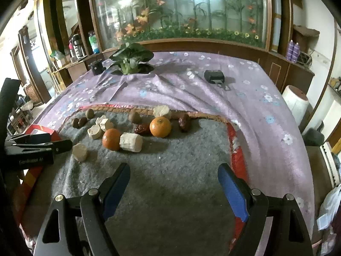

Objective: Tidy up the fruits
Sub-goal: 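Move the left gripper to a pale square cake piece and grasp it, then lift the cake piece with the left gripper while the right gripper grasps an orange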

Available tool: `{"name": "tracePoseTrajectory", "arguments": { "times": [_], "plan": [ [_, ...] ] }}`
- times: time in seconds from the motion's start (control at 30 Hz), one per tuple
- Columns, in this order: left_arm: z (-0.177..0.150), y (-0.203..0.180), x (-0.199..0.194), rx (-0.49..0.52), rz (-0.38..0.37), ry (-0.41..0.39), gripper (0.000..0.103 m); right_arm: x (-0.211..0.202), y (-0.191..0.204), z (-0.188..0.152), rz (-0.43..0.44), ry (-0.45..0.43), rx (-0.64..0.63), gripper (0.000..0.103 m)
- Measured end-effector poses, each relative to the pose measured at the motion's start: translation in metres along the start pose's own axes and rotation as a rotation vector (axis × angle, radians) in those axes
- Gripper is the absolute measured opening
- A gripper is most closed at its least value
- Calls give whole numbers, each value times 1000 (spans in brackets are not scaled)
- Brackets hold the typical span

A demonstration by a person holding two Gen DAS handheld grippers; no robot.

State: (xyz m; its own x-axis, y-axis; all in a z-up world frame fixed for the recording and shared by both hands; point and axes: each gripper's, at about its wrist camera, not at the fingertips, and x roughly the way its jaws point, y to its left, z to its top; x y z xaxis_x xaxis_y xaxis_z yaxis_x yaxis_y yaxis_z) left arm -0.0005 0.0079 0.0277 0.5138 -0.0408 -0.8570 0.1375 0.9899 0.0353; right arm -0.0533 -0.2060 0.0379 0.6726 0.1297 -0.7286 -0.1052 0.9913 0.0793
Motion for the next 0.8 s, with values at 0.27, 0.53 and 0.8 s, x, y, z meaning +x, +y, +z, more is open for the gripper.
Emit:
{"name": "tracePoseTrajectory", "arguments": {
  "times": [0.27, 0.53, 0.8],
  "plan": [
    [-3, -13, 9, 70, -69, 21, 78, 0, 1, -3, 30, 5, -1, 84],
    [-1, -21, 25, 142, -93, 33, 48, 8, 1, -3, 54, 26, 2, 84],
    [-5, -15, 23, 113, -94, 32, 31, 15, 11, -1, 126, 48, -35, 64]
  ]
}}
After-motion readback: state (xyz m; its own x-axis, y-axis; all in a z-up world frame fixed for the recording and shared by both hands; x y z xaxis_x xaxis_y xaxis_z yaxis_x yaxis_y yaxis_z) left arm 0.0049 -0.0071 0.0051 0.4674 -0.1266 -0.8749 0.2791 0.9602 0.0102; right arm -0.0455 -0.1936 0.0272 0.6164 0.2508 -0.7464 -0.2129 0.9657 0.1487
